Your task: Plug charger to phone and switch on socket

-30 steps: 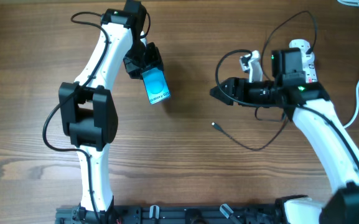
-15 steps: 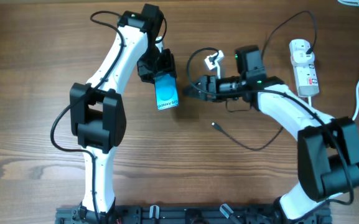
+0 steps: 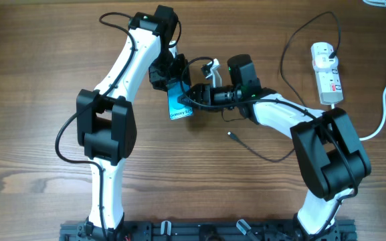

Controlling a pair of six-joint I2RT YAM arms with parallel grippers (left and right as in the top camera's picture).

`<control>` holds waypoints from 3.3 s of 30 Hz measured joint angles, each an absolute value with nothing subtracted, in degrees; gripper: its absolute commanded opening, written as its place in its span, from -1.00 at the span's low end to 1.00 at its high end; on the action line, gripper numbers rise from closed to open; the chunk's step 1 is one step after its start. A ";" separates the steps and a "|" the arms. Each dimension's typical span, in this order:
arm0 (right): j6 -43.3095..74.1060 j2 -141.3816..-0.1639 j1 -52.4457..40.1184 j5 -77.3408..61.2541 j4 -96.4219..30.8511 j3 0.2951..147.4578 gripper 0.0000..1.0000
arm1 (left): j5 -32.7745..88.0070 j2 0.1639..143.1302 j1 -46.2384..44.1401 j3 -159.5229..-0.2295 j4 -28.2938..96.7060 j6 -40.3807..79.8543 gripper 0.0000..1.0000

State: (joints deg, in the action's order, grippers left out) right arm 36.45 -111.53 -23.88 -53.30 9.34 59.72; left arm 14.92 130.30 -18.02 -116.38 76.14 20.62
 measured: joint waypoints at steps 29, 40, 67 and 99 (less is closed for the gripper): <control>49.63 -115.20 -26.06 -51.13 16.16 59.40 -0.91 | 15.97 130.28 -18.11 -116.79 77.01 20.18 0.28; 49.39 -115.20 -26.15 -51.13 16.69 59.40 -0.91 | 16.01 130.28 -15.94 -117.95 77.28 20.01 1.00; 100.64 -115.72 -18.61 -72.38 75.88 59.72 -0.91 | 50.81 112.46 -2.98 -118.32 70.24 4.21 0.82; 109.03 -115.70 -21.71 -50.50 87.57 59.72 -0.91 | 54.92 112.53 -8.12 -117.67 61.56 20.29 -0.15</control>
